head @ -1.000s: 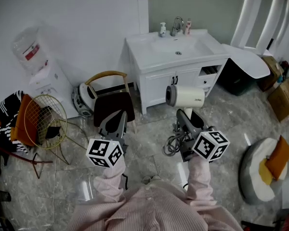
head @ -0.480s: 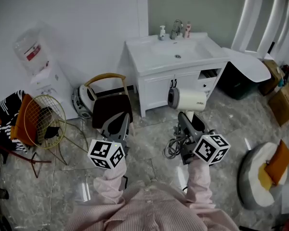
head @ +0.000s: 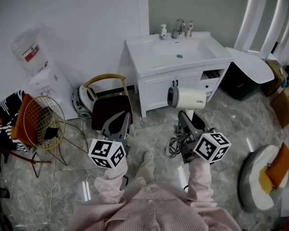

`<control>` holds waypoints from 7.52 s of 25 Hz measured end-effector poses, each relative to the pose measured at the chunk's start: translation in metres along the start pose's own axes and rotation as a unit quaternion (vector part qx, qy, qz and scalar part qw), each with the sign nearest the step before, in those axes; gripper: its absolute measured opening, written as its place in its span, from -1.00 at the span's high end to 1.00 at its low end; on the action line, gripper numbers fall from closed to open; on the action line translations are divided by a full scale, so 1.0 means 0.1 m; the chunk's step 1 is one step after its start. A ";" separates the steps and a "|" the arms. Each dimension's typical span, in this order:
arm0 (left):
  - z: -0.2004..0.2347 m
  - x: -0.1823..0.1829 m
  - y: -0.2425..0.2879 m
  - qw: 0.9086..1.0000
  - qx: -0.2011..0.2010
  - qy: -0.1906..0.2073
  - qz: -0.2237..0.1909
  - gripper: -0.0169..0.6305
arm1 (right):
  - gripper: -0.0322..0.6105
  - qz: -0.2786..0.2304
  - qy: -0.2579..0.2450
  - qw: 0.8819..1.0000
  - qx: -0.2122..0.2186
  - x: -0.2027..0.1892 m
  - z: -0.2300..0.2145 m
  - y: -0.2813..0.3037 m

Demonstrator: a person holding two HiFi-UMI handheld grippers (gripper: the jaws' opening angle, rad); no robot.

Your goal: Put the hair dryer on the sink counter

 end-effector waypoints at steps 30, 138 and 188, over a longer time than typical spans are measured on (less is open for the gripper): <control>0.96 0.03 2.94 0.999 0.005 -0.030 0.028 0.94 | 0.37 0.035 0.030 0.999 -0.001 0.60 -2.06 2.25; 2.36 -1.17 6.80 0.948 0.110 -0.151 0.260 0.94 | 0.37 0.423 0.124 0.897 -0.040 -0.18 -5.65 6.32; 2.27 -0.39 6.67 0.989 0.057 -0.083 0.113 0.94 | 0.88 0.197 -0.022 0.976 0.092 1.02 -5.29 5.95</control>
Point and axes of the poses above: the fingertips, and each gripper's own axes: y forward along the fingers, z to its left, x out of its top, the point moved 10 cm from there along -y, backward along the fingers, and after that the axes turned 13 degrees about x, right-handed, at the moved point
